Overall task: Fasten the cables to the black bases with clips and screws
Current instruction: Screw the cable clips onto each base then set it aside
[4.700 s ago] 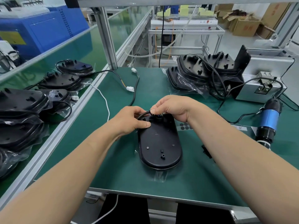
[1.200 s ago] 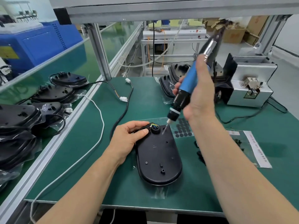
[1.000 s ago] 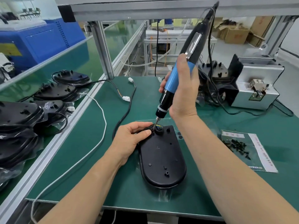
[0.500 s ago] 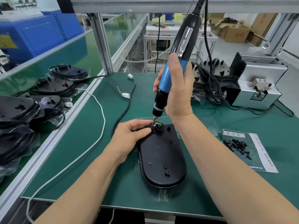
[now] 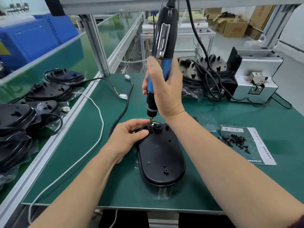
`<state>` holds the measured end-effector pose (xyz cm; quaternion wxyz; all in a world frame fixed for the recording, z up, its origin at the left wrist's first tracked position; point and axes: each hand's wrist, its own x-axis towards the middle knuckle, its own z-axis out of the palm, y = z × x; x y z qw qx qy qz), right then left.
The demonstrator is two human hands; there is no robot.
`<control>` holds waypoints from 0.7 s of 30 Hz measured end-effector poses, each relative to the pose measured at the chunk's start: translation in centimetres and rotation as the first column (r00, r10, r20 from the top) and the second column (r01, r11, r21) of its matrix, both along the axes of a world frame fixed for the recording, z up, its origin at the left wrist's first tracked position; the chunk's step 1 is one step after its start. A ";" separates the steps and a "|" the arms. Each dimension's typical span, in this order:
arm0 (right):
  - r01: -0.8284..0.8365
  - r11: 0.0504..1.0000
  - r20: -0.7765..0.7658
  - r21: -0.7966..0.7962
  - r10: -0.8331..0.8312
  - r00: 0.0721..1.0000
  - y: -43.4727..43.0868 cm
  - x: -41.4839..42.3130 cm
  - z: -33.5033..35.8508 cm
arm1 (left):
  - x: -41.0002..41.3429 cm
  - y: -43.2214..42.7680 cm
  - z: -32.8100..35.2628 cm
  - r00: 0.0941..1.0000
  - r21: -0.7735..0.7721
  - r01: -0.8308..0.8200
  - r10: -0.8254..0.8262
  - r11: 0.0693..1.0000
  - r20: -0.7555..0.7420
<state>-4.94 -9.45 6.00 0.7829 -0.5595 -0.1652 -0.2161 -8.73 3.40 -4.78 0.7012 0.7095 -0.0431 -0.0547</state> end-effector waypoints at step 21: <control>-0.191 0.981 -0.023 0.024 0.192 0.981 -0.3 0.0 0.1 | 0.9 0.9 1.2 0.991 0.048 0.103 -0.099 0.993 -0.088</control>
